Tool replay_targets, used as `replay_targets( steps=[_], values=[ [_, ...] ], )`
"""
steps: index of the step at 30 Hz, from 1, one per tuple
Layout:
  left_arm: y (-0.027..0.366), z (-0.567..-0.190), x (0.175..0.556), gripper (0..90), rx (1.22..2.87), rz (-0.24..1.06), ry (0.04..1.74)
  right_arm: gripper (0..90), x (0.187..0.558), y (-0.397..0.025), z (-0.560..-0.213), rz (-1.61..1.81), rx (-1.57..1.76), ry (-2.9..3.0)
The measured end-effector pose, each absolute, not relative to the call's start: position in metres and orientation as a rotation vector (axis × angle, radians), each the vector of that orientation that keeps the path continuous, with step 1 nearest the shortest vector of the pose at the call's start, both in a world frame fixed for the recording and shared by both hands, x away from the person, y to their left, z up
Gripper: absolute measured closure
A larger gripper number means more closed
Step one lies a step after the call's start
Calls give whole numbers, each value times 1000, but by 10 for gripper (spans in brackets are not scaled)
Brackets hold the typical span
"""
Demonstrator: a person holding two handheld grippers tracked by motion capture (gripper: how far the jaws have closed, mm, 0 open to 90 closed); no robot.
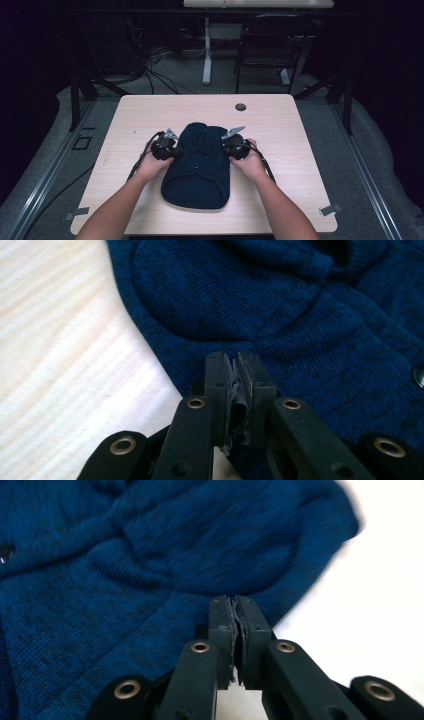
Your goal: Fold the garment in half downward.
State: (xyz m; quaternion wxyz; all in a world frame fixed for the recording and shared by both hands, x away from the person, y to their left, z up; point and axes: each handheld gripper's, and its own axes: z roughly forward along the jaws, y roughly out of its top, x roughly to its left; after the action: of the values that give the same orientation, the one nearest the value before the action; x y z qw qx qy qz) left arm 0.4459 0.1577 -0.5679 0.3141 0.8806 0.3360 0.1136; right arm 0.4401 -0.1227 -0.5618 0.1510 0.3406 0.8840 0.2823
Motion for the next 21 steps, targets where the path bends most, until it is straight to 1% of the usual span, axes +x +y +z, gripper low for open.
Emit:
replay_targets(
  steps=[4, 9, 12, 16, 21],
  values=[
    [154, -567, 437, 850, 2355, 300, 850, 887, 438, -120, -564, 789, 942, 2573],
    [150, -565, 424, 849, 2394, 291, 800, 891, 429, -120, -562, 755, 885, 2610],
    [151, -566, 417, 847, 2390, 269, 784, 891, 423, -122, -561, 736, 857, 2634],
    [152, -565, 408, 845, 2399, 208, 749, 893, 417, -126, -560, 747, 866, 2661],
    [151, -564, 398, 842, 2418, 177, 719, 893, 404, -127, -558, 734, 829, 2715]
  ],
)
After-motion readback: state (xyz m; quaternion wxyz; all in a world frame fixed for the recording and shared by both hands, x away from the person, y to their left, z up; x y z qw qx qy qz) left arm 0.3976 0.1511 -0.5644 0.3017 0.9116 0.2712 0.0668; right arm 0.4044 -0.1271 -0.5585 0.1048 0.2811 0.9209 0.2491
